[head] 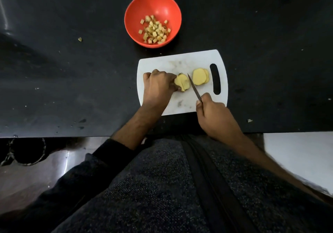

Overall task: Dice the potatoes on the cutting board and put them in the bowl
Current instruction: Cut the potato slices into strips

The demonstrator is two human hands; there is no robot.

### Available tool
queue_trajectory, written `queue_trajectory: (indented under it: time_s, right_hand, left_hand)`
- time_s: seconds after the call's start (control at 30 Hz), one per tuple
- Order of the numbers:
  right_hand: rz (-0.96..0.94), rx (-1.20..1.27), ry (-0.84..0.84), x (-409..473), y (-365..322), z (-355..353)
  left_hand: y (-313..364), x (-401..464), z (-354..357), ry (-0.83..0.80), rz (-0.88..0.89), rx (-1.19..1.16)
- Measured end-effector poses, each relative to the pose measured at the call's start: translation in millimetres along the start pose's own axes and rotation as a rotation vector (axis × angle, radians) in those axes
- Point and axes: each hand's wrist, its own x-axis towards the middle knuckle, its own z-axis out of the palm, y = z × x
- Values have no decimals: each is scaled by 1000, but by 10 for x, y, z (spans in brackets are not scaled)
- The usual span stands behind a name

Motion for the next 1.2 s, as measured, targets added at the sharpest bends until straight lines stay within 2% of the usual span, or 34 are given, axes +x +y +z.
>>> queue_trajectory:
  time_s: [0.1, 0.3, 0.67, 0.77, 0.9, 1.07, 1.2]
  right_hand:
    - [48, -53, -1, 152, 17, 49]
    - [75, -72, -17, 255, 27, 129]
    - [80, 23, -133, 131, 43, 177]
    - [99, -1, -100, 80, 92, 162]
    - [88, -31, -37, 121, 78, 113]
    - [80, -58, -42, 223, 84, 95]
    - [76, -35, -59, 213, 102, 103]
  left_hand:
    - [66, -24, -21, 25, 9, 10]
    - [148, -51, 3, 42, 3, 177]
    - [223, 26, -13, -65, 23, 152]
    - [209, 50, -51, -81, 43, 148]
    - [223, -20, -13, 7, -6, 205]
    - [319, -70, 95, 4, 36, 285]
    - [305, -67, 104, 12, 52, 261]
